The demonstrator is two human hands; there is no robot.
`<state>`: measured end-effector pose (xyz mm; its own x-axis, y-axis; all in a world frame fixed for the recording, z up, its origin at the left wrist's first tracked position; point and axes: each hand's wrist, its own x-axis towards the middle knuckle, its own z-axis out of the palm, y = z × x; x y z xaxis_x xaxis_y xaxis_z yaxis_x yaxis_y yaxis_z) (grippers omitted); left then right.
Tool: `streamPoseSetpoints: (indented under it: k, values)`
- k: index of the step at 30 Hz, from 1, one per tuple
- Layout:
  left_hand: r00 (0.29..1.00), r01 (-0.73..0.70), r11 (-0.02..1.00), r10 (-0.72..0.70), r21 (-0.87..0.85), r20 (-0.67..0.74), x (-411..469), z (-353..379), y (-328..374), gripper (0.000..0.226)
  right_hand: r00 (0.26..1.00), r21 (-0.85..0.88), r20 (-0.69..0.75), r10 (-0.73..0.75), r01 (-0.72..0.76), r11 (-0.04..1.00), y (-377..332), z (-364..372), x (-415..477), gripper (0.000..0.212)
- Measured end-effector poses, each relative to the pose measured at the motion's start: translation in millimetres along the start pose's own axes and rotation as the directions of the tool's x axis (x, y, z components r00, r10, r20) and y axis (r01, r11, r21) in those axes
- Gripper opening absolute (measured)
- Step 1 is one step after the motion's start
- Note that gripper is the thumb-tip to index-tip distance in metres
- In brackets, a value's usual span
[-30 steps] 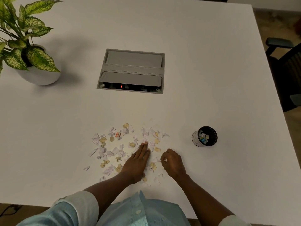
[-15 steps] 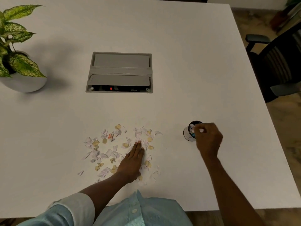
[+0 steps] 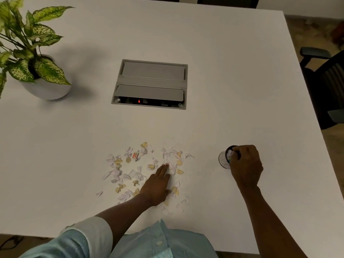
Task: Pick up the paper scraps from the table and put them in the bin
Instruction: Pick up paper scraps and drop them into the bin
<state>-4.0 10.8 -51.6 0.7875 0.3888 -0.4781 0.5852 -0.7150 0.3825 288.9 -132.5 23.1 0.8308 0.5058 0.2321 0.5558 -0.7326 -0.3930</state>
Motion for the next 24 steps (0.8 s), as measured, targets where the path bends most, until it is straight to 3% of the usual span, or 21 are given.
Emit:
streamPoseSetpoints:
  k: [4, 7, 10, 14, 18, 21, 24]
  values:
    - [0.988, 0.0, 0.999, -0.007, -0.044, -0.152, 12, -23, -1, 0.039, 0.968, 0.198, 0.014, -0.252, 0.244, 0.949, -22, 15, -15, 0.013]
    - [0.966, 0.018, 0.998, -0.031, -0.053, -0.256, 25, -39, -5, 0.031, 0.932, 0.308, 0.192, -0.307, 0.24, 0.921, -38, 38, -35, 0.014]
    - [0.972, 0.057, 0.998, -0.057, -0.004, -0.228, 39, -48, -9, 0.062, 0.863, 0.312, 0.392, -0.319, 0.201, 0.928, -48, 62, -51, 0.028]
    - [0.99, 0.05, 0.996, -0.041, 0.068, -0.133, 56, -51, -13, 0.11, 0.767, 0.264, 0.557, -0.318, 0.2, 0.944, -58, 86, -59, 0.062]
    - [0.997, 0.016, 0.994, -0.008, 0.109, -0.072, 71, -48, -14, 0.126, 0.69, 0.139, 0.674, -0.264, 0.233, 0.963, -68, 103, -51, 0.097]
    - [0.998, 0.003, 0.993, 0.004, 0.12, -0.058, 79, -50, -13, 0.113, 0.646, 0.11, 0.716, -0.265, 0.27, 0.957, -75, 112, -43, 0.108]
    - [0.997, -0.004, 0.996, 0.011, 0.086, -0.079, 81, -51, -15, 0.077, 0.613, 0.141, 0.725, -0.315, 0.316, 0.938, -81, 119, -37, 0.093]
